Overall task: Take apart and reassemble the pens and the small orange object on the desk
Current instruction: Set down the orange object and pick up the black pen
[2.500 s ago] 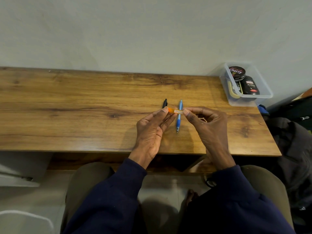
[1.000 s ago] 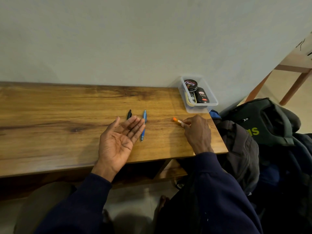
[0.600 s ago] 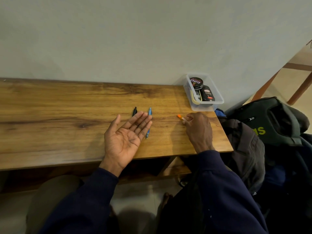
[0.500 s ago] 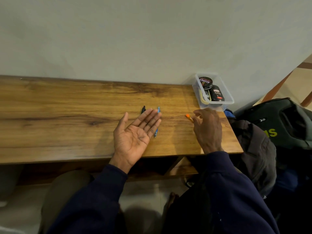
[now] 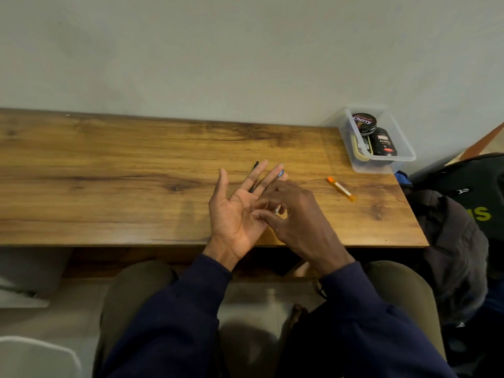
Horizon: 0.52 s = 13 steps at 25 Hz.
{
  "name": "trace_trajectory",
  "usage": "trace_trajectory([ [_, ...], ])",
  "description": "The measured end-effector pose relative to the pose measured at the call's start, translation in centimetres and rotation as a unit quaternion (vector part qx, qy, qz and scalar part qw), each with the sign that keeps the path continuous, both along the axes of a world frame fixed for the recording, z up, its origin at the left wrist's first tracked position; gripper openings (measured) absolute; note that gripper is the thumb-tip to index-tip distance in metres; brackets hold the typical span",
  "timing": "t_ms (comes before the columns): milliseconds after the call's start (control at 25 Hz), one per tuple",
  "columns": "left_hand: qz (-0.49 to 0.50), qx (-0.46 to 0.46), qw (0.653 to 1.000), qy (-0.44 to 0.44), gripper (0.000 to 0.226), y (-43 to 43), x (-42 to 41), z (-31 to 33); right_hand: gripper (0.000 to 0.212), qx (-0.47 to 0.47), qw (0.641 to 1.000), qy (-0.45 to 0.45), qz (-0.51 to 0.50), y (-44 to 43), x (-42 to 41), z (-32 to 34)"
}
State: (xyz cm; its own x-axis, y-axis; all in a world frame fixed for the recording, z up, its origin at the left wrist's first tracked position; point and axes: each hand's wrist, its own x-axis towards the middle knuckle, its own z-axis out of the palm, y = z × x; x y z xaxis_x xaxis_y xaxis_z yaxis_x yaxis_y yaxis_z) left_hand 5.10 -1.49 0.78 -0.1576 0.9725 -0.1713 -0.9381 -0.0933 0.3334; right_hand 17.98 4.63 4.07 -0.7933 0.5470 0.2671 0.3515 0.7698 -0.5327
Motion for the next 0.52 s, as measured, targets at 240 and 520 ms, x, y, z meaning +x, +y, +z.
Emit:
trace_trajectory([
  [240, -0.003, 0.023, 0.999, -0.045, 0.084, -0.2, 0.13, 0.68, 0.011, -0.018, 0.999, -0.013, -0.043, -0.48, -0.58, -0.4],
  [520, 0.02, -0.029, 0.999, 0.017, 0.084, -0.21, -0.02, 0.35, 0.017, 0.054, 0.997, -0.053, -0.019, -1.03, -0.83, -0.62],
])
